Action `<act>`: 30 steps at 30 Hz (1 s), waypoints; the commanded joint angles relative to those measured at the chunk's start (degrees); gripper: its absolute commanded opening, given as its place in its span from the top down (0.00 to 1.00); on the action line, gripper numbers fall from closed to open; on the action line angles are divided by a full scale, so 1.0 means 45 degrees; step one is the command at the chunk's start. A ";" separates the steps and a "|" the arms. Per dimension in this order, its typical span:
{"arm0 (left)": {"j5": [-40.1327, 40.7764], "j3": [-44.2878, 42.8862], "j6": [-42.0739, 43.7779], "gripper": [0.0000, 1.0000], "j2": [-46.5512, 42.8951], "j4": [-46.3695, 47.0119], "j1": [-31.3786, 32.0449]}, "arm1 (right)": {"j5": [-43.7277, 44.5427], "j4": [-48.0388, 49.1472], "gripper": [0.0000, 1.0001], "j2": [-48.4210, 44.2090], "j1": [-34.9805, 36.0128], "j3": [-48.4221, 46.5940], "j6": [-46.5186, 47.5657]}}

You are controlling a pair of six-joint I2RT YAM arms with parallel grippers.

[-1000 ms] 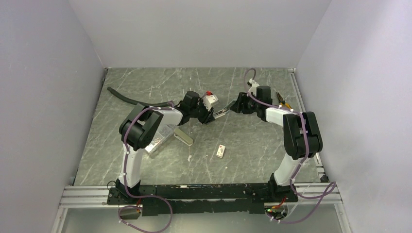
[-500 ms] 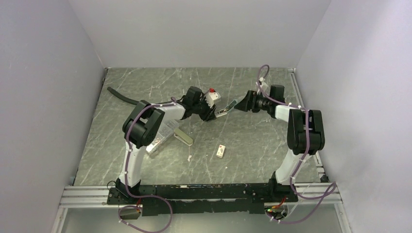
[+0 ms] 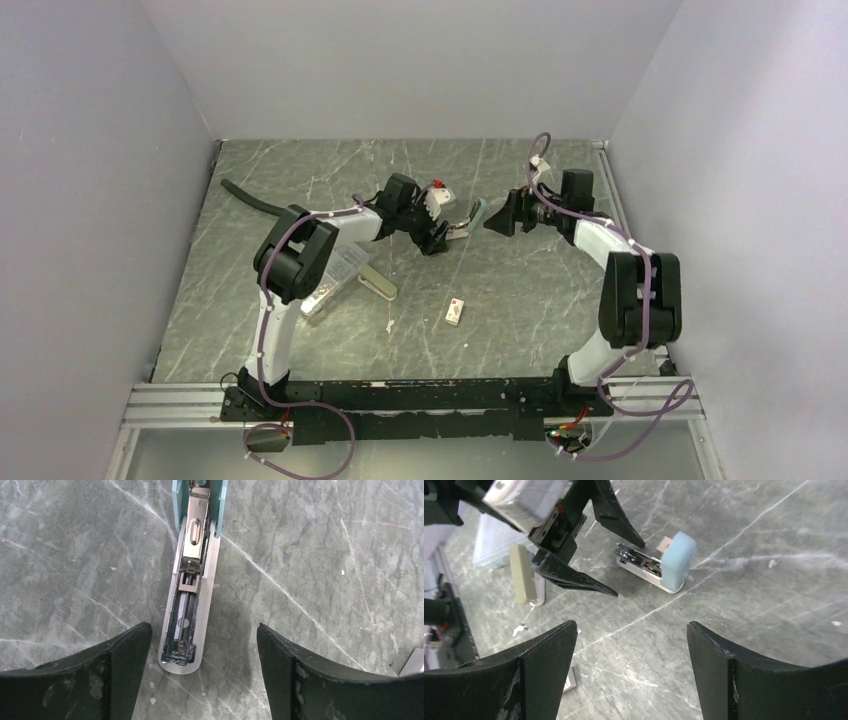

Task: Load the staples into the stapler
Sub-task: Open the stapler at the center of the board, then pick up the stapler from the center of the board.

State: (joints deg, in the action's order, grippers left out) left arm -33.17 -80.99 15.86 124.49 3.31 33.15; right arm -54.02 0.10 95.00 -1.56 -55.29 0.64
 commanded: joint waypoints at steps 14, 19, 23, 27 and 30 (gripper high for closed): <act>0.2308 0.1364 0.0628 0.08 -0.4544 -0.4308 -0.0916 | 0.5382 -0.0178 0.12 -0.5069 0.4417 0.1947 0.2824; 0.4194 0.2199 0.1075 0.06 -0.7099 -0.5605 -0.1683 | 0.6805 0.0246 0.12 -0.3816 0.7288 0.1190 0.2834; 0.3533 0.1631 0.0829 0.08 -0.7913 -0.8223 -0.3717 | 0.8034 0.0039 0.12 -0.1999 0.9041 -0.0145 0.2746; 0.2368 0.1308 0.0451 0.12 -0.8210 -0.9747 -0.6553 | 0.9109 0.0390 0.13 -0.0434 1.0464 -0.1176 0.2666; 0.2267 0.1759 0.0312 0.13 -0.8815 -0.9900 -0.7804 | 0.9584 0.0055 0.13 0.1020 1.1239 -0.2462 0.2403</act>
State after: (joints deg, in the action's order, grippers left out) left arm -20.21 -73.89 18.31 88.64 -34.37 3.75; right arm -16.69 -1.65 94.48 45.50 -59.05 12.45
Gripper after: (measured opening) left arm 0.878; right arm 0.873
